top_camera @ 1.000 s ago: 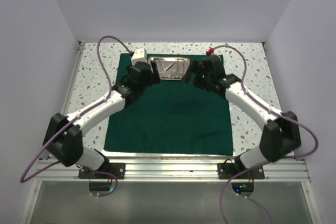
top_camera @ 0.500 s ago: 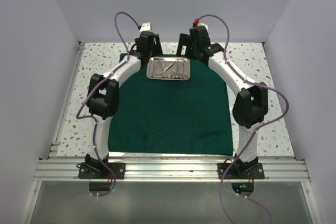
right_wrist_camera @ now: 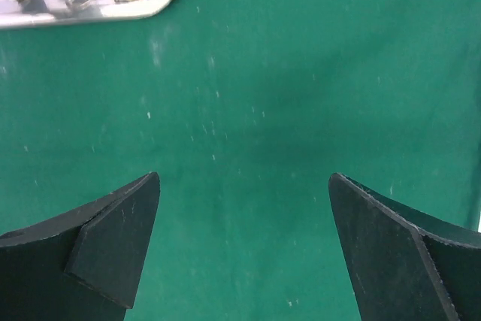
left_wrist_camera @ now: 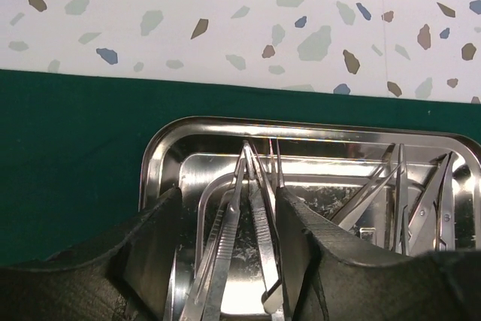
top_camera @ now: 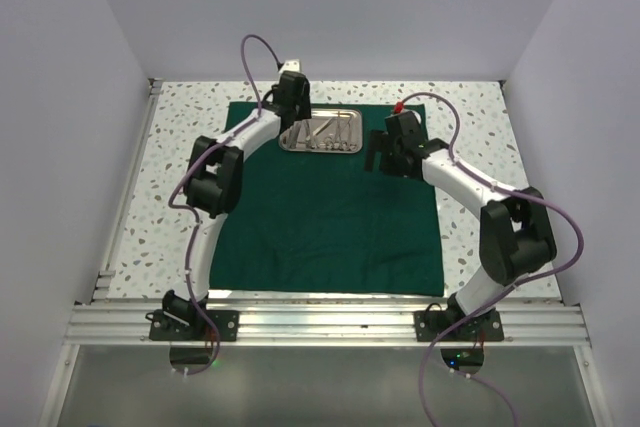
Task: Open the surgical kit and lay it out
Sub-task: Pick up the medical item from the container.
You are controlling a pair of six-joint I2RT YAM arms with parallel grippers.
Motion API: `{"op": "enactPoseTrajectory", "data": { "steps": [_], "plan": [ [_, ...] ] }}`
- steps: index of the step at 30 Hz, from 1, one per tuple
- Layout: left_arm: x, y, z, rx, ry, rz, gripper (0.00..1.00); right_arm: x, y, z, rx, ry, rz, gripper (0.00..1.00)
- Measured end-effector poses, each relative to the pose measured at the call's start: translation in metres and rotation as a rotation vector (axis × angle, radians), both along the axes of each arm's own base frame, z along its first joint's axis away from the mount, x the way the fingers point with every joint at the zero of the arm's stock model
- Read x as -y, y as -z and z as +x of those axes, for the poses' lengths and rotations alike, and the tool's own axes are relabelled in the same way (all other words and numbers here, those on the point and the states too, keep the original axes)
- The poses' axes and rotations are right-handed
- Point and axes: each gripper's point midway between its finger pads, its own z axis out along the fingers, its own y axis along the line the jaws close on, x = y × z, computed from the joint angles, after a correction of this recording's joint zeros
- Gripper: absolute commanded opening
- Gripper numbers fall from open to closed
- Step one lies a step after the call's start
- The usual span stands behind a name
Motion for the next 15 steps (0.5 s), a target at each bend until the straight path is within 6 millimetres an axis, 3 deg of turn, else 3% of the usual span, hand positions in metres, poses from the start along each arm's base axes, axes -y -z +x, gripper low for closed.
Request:
{"op": "enactPoseTrajectory", "data": {
  "steps": [6, 15],
  "plan": [
    [-0.001, 0.010, -0.002, -0.016, 0.007, 0.014, 0.52, 0.004, -0.006, -0.016, 0.023, -0.006, 0.020, 0.98],
    [-0.004, 0.041, -0.008, -0.075, 0.027, 0.059, 0.49, -0.003, -0.022, -0.011, 0.078, -0.021, 0.063, 0.98]
  ]
}}
